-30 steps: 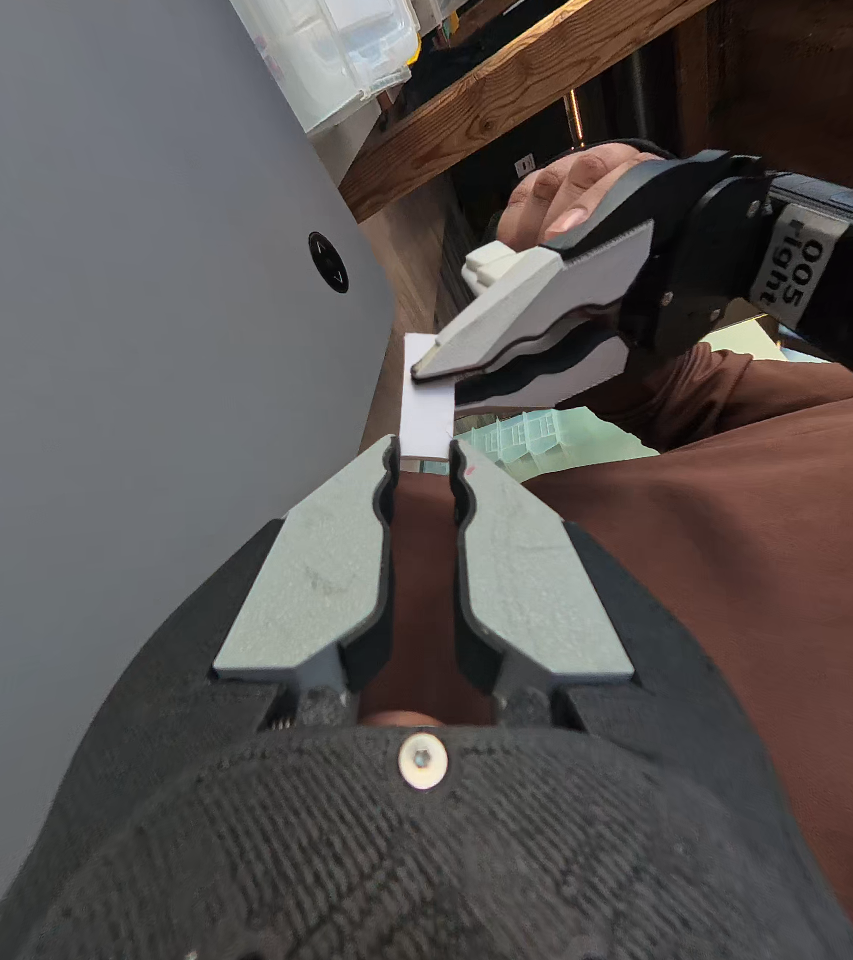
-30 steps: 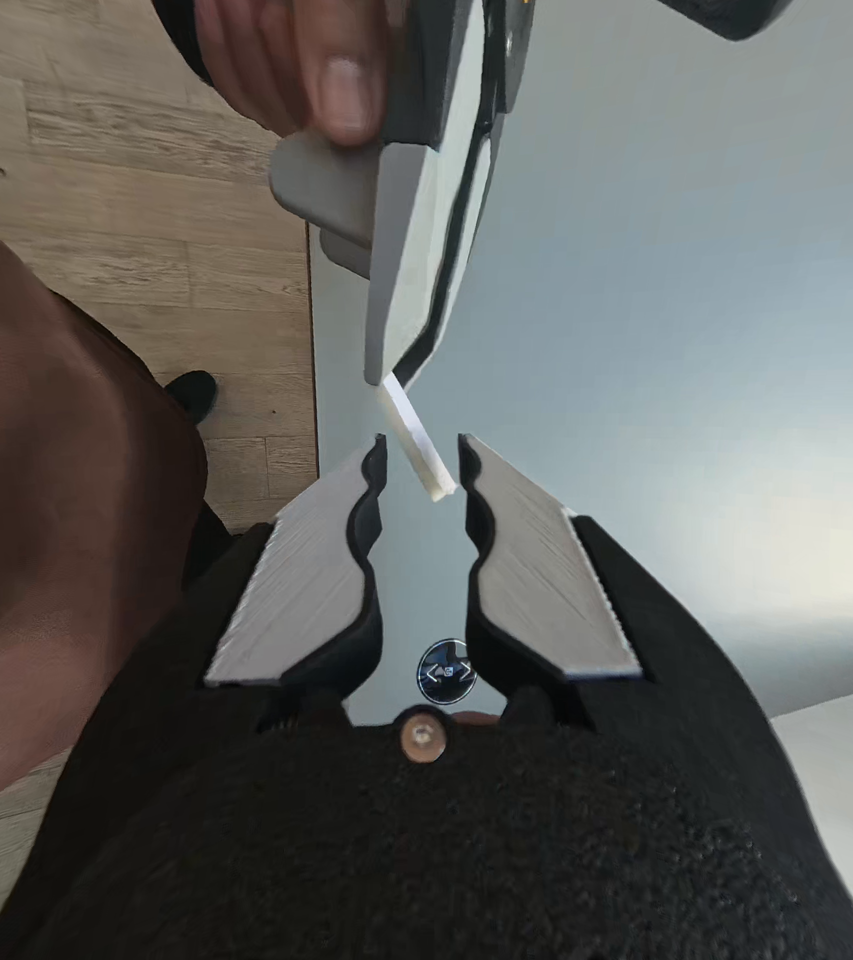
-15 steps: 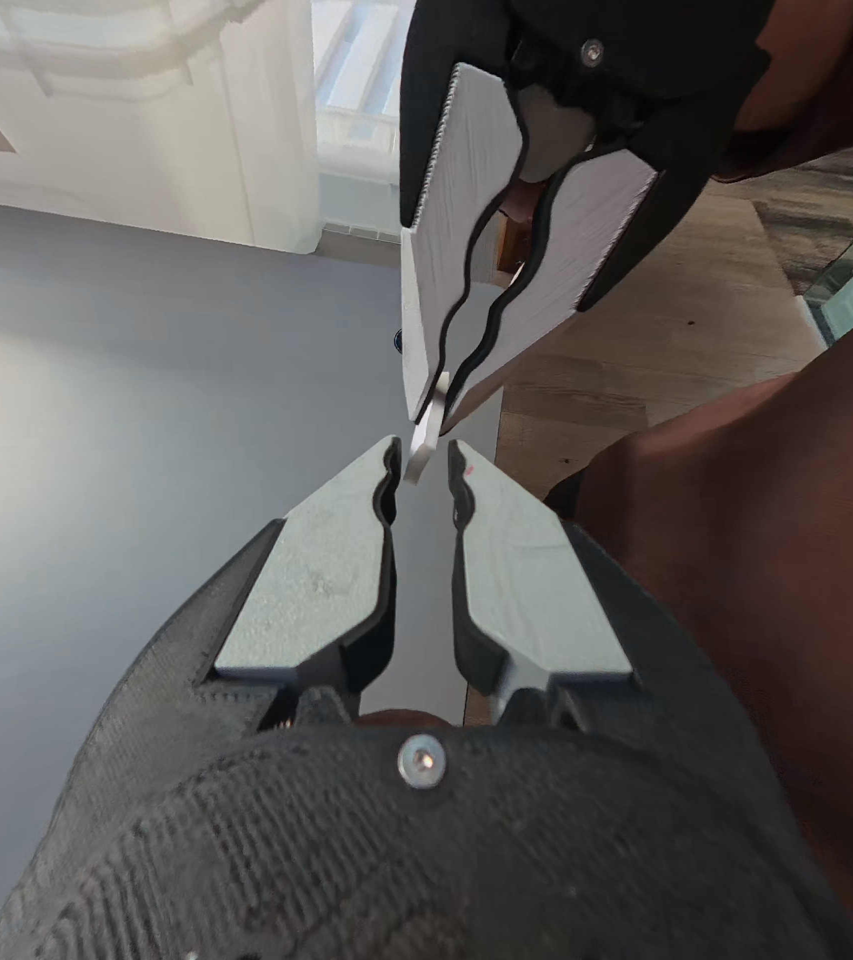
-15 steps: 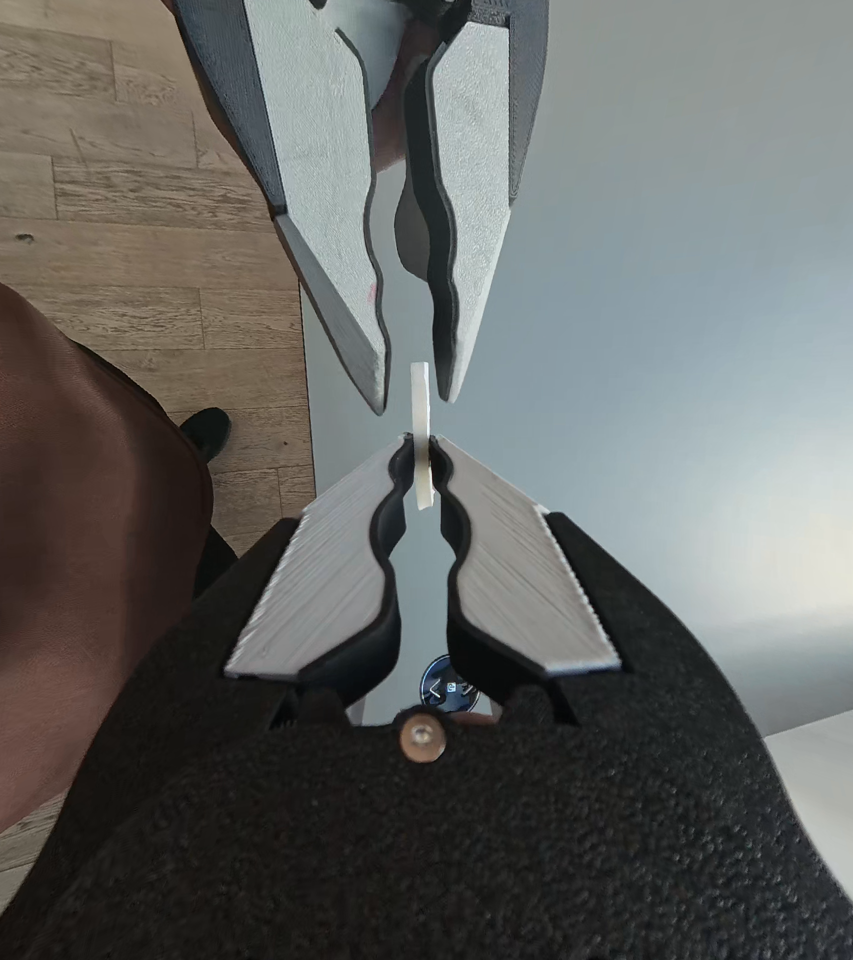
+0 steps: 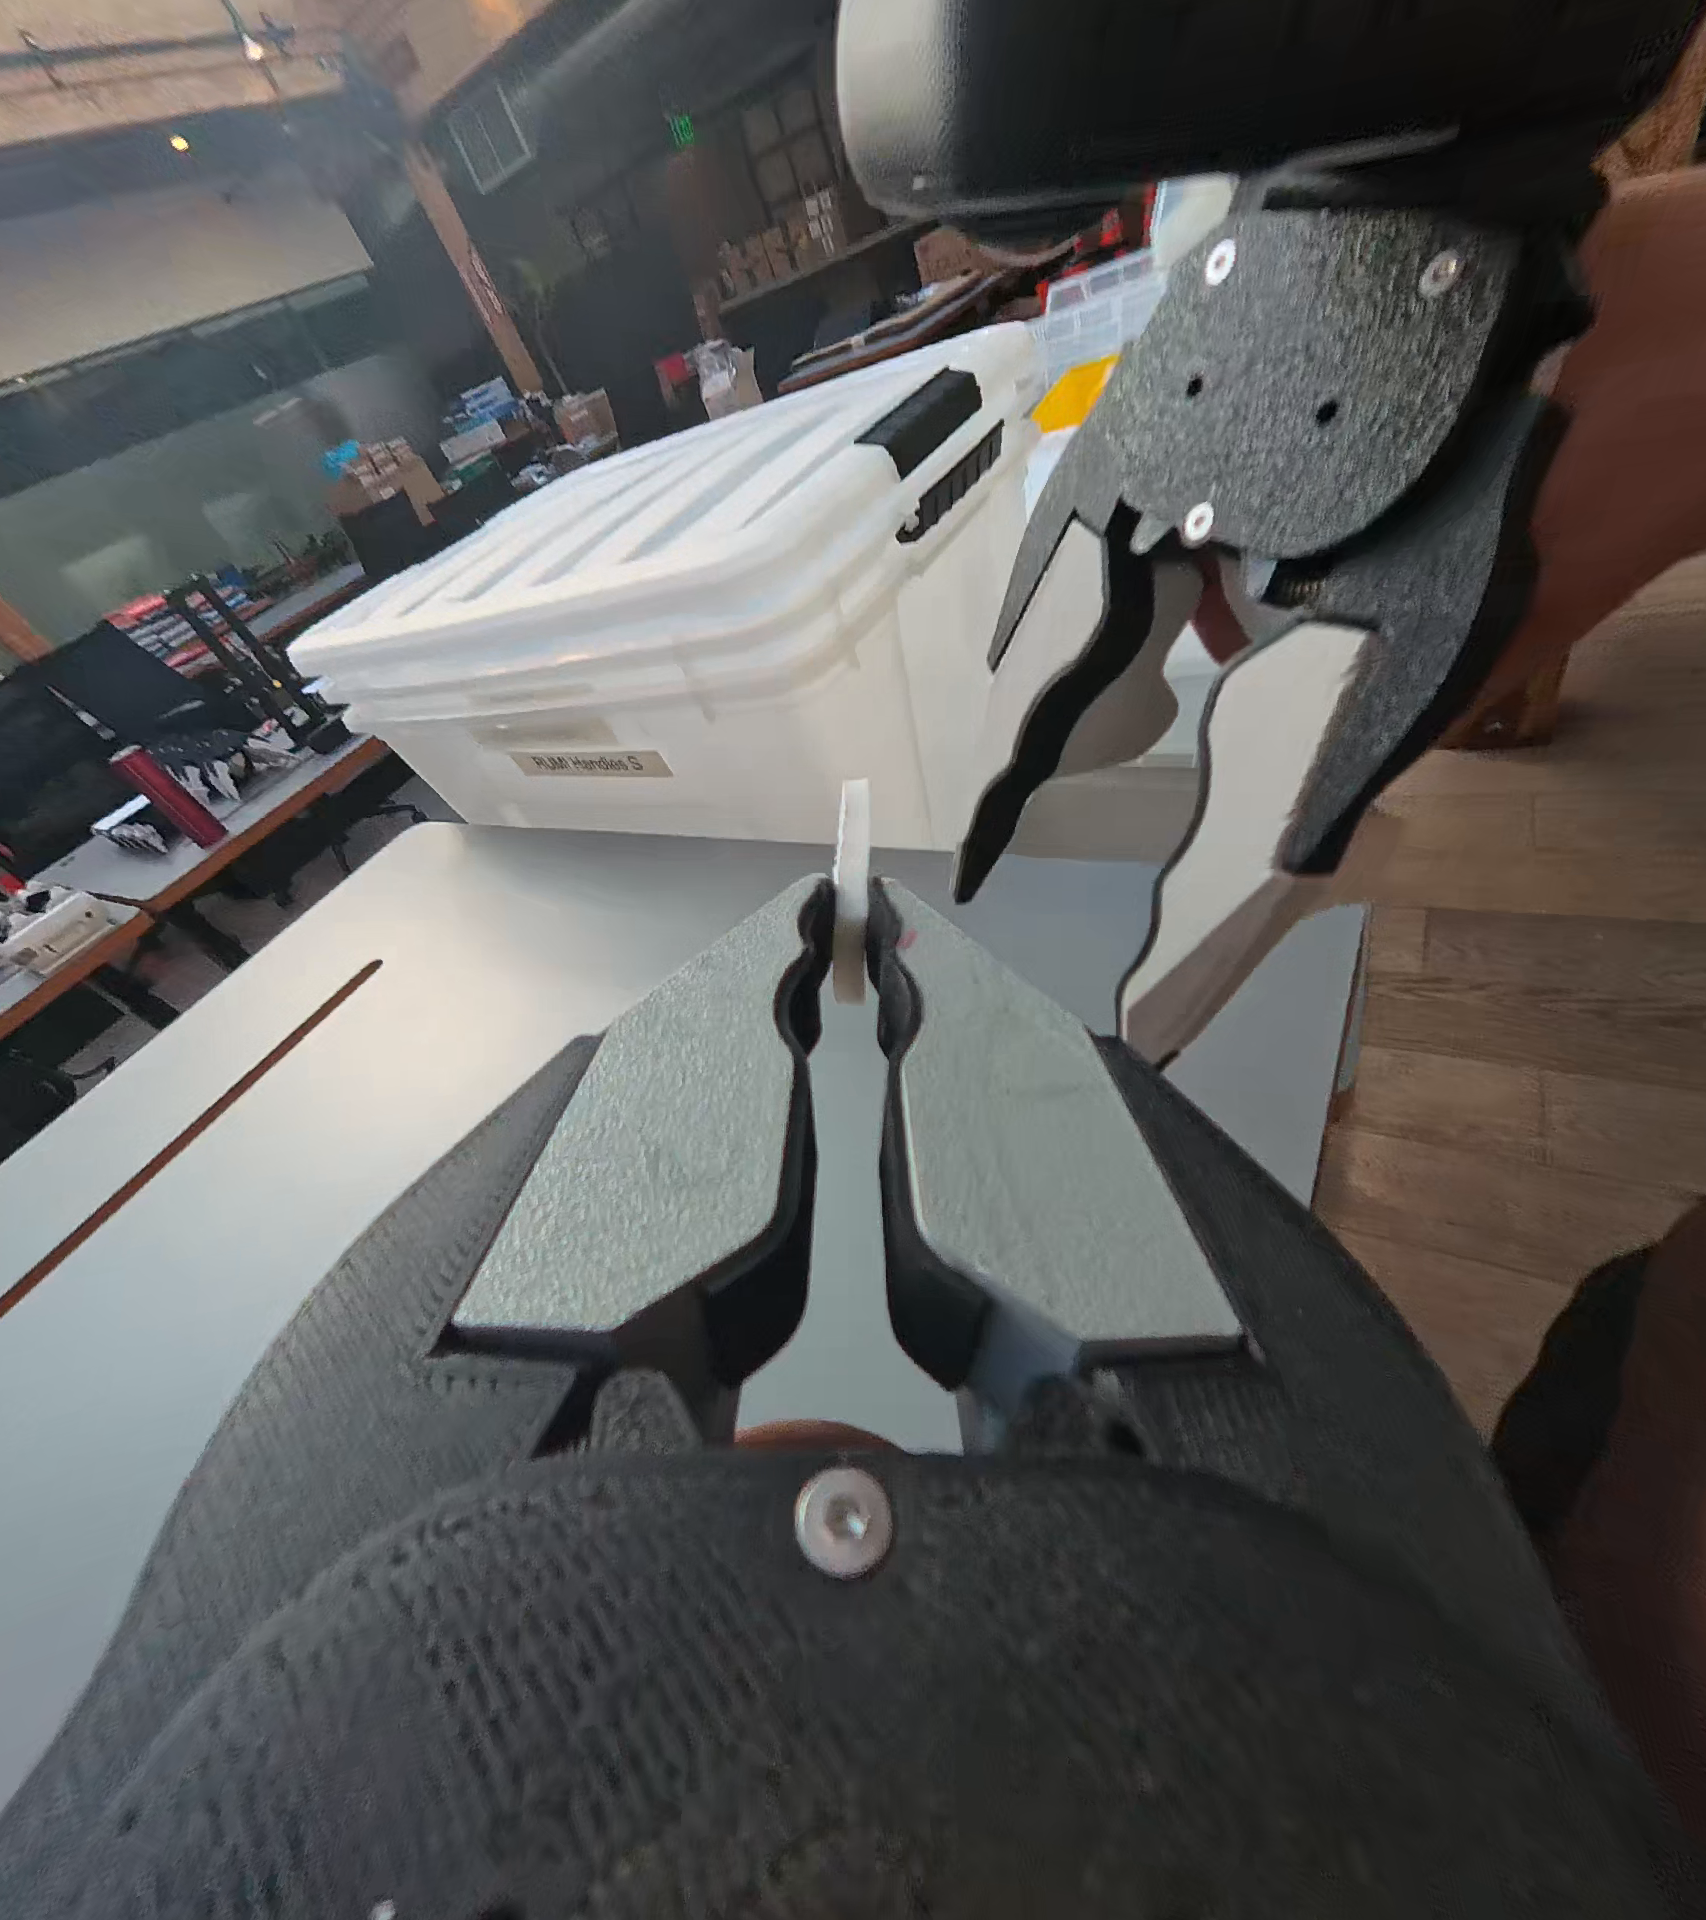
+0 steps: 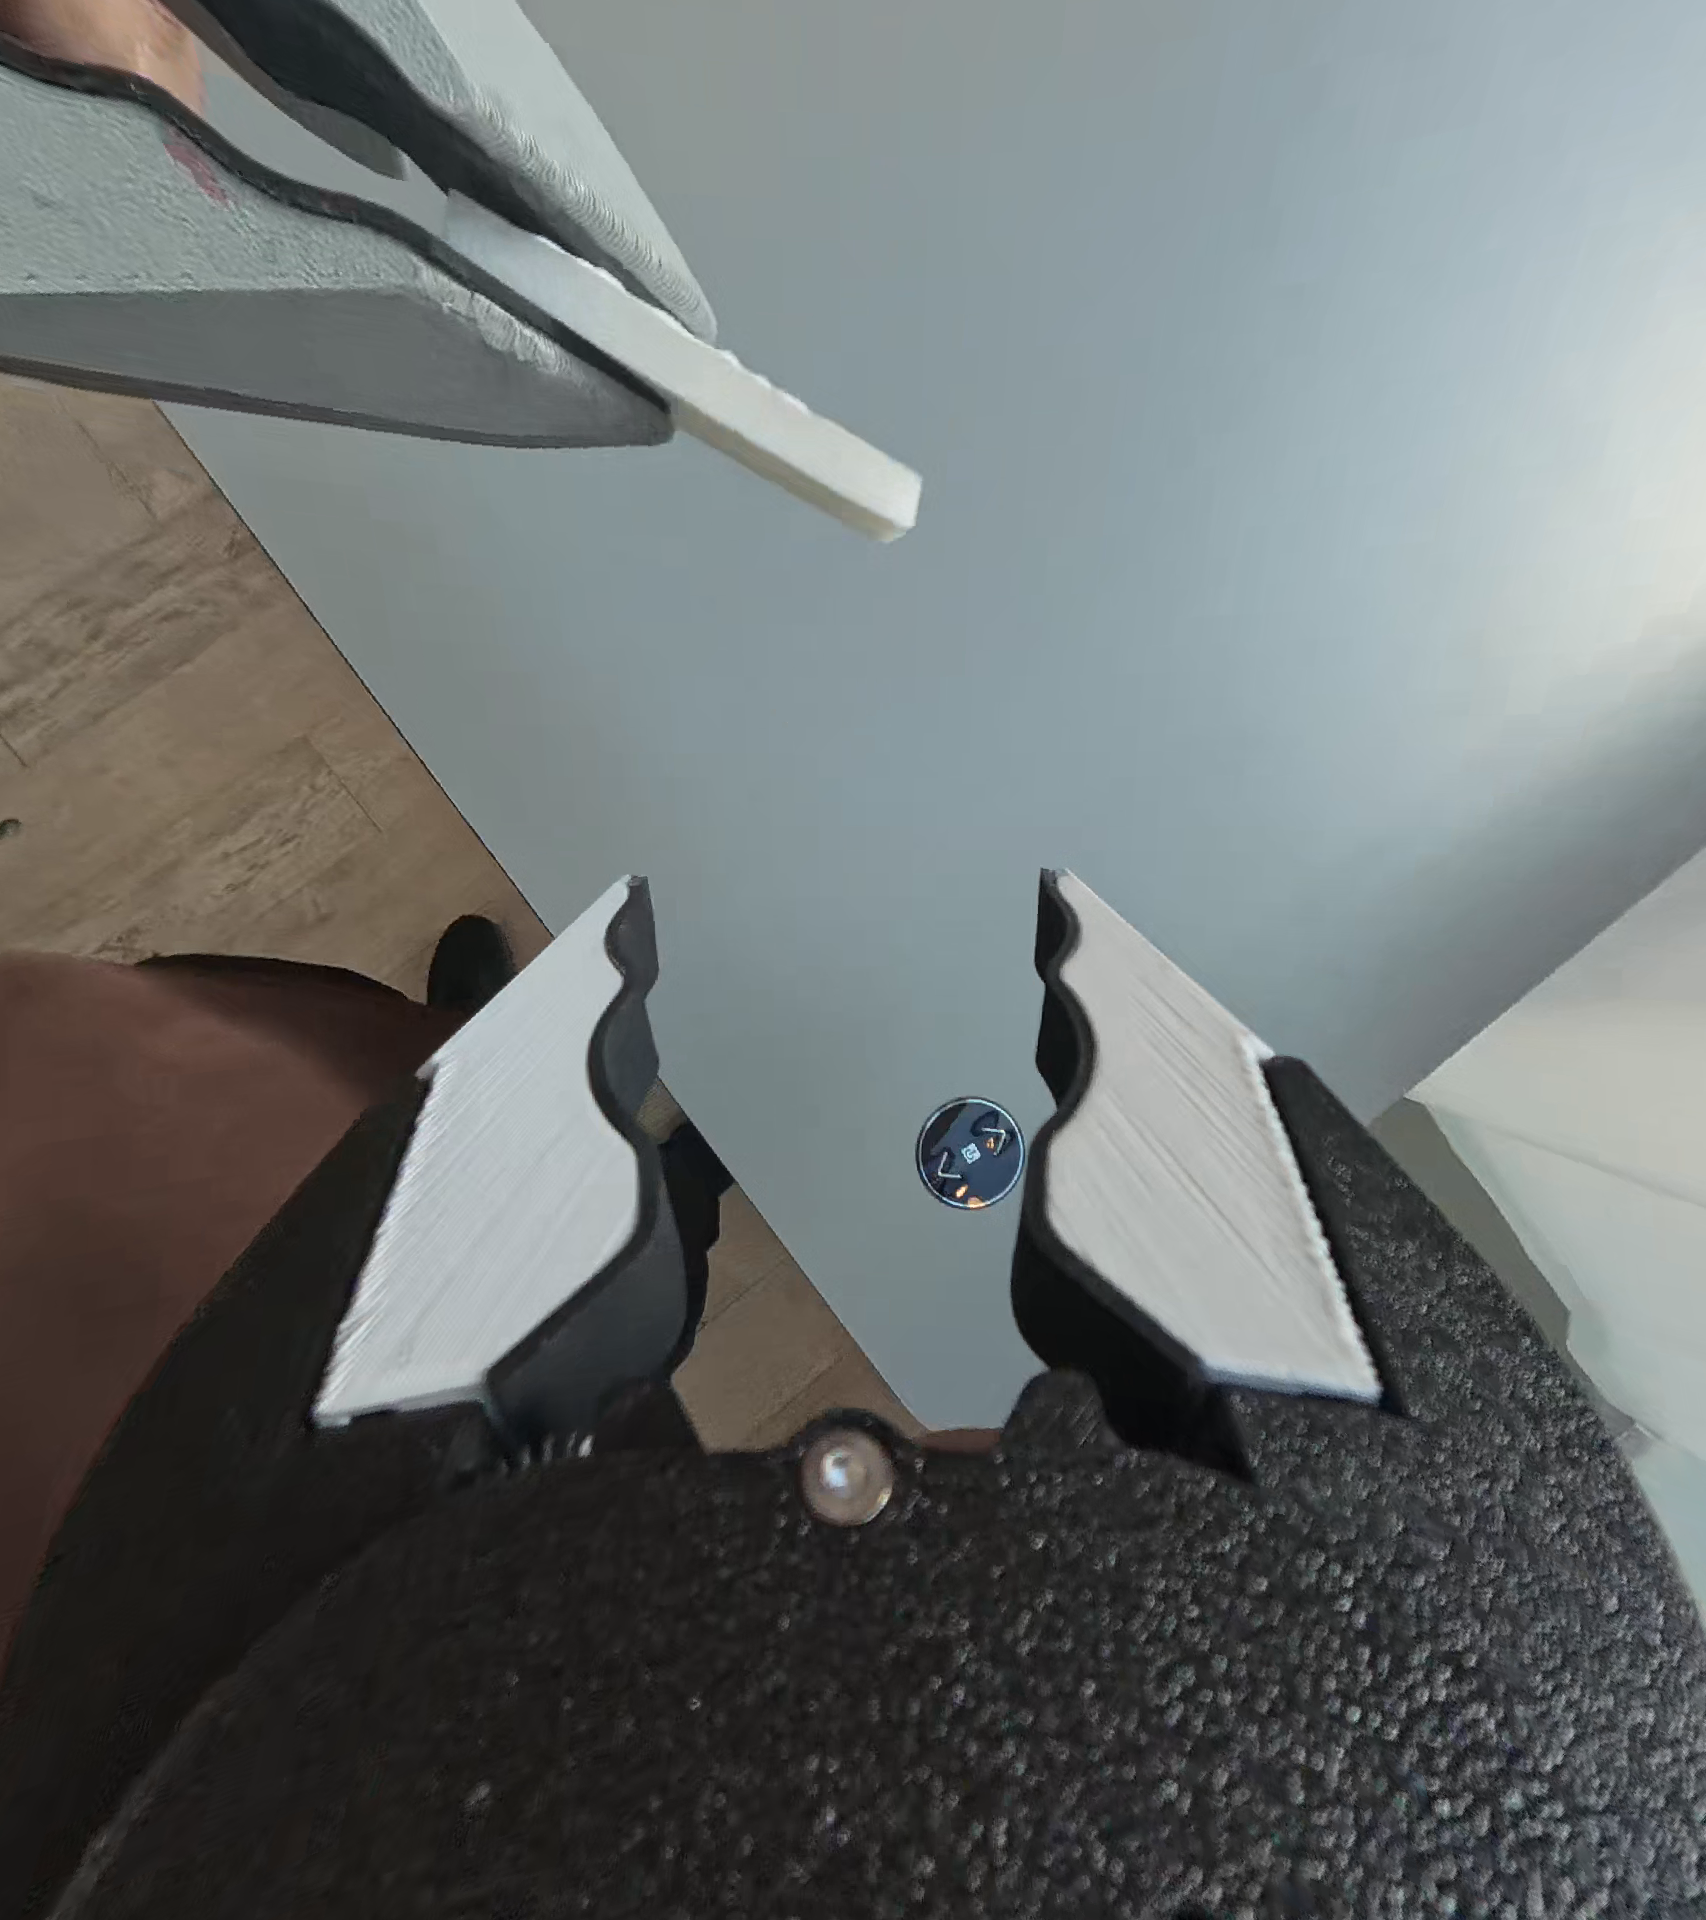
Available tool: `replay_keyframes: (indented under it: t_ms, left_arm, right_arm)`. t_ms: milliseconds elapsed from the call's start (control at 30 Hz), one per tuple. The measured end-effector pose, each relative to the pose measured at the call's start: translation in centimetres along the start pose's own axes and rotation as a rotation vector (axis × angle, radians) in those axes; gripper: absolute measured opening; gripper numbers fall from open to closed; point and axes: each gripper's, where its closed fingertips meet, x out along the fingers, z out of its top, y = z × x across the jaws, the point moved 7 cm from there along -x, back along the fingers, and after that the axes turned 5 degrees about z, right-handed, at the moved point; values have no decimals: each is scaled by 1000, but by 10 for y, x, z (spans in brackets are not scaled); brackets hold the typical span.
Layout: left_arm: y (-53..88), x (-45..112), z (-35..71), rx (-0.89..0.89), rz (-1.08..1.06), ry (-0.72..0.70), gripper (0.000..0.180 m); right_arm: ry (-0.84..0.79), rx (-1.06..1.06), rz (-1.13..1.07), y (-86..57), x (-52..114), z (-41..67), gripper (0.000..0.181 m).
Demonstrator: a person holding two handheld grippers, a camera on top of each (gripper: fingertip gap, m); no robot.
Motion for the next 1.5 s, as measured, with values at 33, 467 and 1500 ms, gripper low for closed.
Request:
replay_keyframes:
  t_ms: [33,467,1500]
  left_arm:
    - [1,2,10,0,22,-40,4]
    - [-2,8,59,9,86,-231,4]
    - [0,-28,45,41,24,-289,4]
  right_arm:
    - [-16,9,-20,1,2,4,73]
    - [-142,24,-109,14,8,44,86]
    - [-176,97,429,26,-5,36,83]
